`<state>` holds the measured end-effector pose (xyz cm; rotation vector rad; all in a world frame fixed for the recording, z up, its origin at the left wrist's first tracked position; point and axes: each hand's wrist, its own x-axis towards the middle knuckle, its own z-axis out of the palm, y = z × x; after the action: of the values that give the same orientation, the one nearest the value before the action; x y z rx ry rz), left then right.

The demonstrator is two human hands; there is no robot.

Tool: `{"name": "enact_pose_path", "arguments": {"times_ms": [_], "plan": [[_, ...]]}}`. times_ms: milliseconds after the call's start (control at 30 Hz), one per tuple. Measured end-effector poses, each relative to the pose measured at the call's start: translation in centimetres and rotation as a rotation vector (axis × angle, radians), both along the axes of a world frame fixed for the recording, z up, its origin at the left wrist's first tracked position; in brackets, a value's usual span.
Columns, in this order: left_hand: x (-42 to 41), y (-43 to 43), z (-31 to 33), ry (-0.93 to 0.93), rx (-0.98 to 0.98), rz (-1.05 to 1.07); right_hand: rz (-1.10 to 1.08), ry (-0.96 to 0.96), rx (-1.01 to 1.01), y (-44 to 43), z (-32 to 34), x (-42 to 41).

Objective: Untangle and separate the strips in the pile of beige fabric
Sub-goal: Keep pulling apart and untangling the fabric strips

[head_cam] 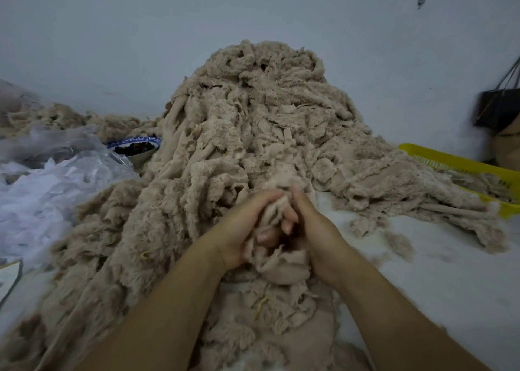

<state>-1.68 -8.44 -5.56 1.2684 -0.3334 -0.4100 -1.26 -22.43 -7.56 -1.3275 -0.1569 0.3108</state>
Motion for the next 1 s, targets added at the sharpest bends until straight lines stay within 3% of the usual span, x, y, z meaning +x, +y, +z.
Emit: {"name": "enact_pose_path", "arguments": {"times_ms": [133, 233, 300, 400, 500, 600, 700, 800, 867, 1000], "plan": [[-0.7, -1.1, -0.6, -0.154, 0.412, 0.003, -0.040, 0.233, 0.149, -0.9, 0.3, 0.7], [-0.4, -1.0, -0.9, -0.256, 0.511, 0.218, -0.155, 0.327, 0.322, -1.5, 0.3, 1.3], [0.0, -0.6, -0.6, -0.237, 0.415, 0.350, -0.264, 0.376, 0.463, -1.6, 0.1, 1.8], [0.3, -0.3, 0.0, -0.110, 0.175, 0.444, -0.332, 0.410, 0.475, -1.6, -0.5, 2.3], [0.8, 0.3, 0.3, 0.037, -0.209, 0.446, -0.364, 0.428, 0.464, -1.5, -0.5, 2.4], [0.9, 1.8, 1.3, 0.030, -0.601, 0.348, -0.376, 0.431, 0.497, -2.0, -0.1, 2.3], [1.4, 2.8, 1.4, 0.034, -0.802, 0.378, -0.301, 0.303, 0.275, -1.9, -0.2, 2.1], [1.5, 2.3, 1.1, 0.064, -0.720, 0.444, -0.137, -0.036, -0.323, -0.7, -0.7, 0.9], [1.6, 1.8, 0.8, 0.078, -0.648, 0.432, -0.011, -0.228, -0.563, -0.1, -0.9, 0.1], [1.4, 1.8, 0.7, 0.098, -0.576, 0.362, -0.036, -0.348, -0.432, 0.3, -0.4, -0.2]]}}
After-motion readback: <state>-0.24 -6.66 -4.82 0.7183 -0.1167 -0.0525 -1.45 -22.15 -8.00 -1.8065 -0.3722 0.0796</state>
